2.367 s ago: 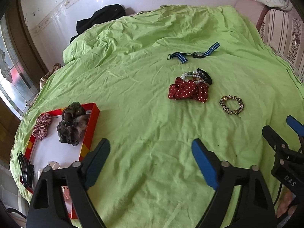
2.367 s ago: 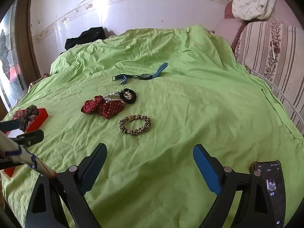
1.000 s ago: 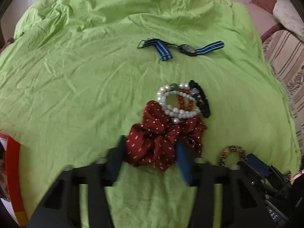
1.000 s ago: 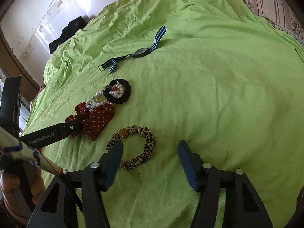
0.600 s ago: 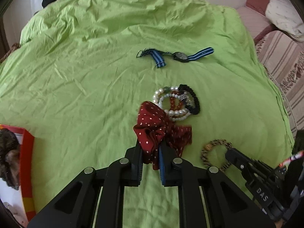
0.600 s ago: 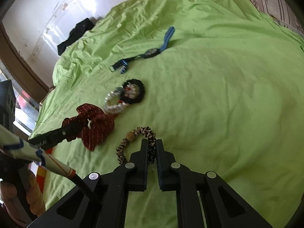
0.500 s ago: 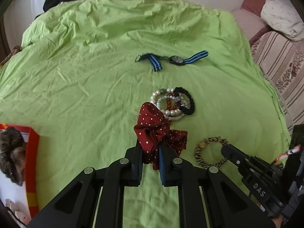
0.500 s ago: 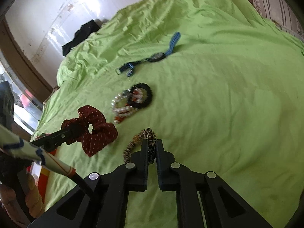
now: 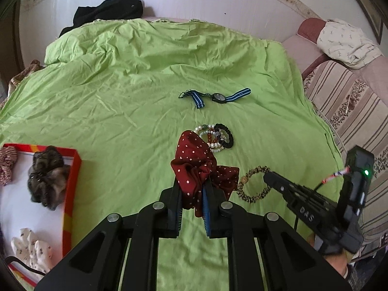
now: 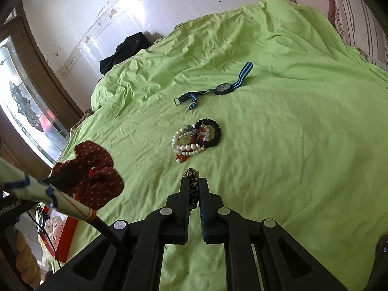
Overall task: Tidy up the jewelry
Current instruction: 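Carry the scrunchie and leopard bracelet into the red tray and open both tools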
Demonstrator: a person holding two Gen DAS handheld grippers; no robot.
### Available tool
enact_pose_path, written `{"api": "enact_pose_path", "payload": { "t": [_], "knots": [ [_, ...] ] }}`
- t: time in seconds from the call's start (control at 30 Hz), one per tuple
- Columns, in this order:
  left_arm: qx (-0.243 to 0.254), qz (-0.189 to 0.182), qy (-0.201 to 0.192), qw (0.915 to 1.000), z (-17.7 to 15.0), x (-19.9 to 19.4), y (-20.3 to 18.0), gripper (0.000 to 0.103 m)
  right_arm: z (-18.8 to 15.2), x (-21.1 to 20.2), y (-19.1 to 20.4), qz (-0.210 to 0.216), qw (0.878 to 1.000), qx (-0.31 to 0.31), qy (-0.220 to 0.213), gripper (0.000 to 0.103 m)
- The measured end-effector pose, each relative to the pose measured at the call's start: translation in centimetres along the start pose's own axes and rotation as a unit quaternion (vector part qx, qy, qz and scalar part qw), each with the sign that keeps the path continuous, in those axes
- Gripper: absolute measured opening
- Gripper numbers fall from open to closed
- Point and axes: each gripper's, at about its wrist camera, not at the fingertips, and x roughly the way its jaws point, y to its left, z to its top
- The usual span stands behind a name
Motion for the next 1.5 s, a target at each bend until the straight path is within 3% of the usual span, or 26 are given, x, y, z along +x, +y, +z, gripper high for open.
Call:
{"api": "enact_pose_path", "payload": {
  "t": [0.3,0.97,1.17,1.3,1.5],
  "knots": [
    [0.007,0.01,-0.009,0.9999,-1.3,-2.7,0.3,0.013,-0.7,-0.8,1.7,0.0,1.0,-0.027,-0.002,0.008],
    [-0.003,0.024,-0.011,0.9996,-2.5,-4.4,1.5,0.013,-1.1,-1.7,3.6,0.005,0.999,-0.051,-0.003,0.008],
    [-0.027,0.056,-0.024,0.9978,-3.2,-7.8,5.4,0.013,-1.5,-1.8,5.6,0.011,0.998,-0.066,-0.001,0.008],
    [-0.057,0.095,-0.029,0.9934,-4.2,-10.6,9.9,0.013,-2.0,-2.1,9.0,0.037,0.995,-0.091,0.004,0.008],
    [-0.12,0.138,-0.025,0.9828,-6.7,-13.1,17.0,0.013,-2.4,-1.0,15.6,0.117,0.987,-0.109,0.028,0.008]
  ]
}}
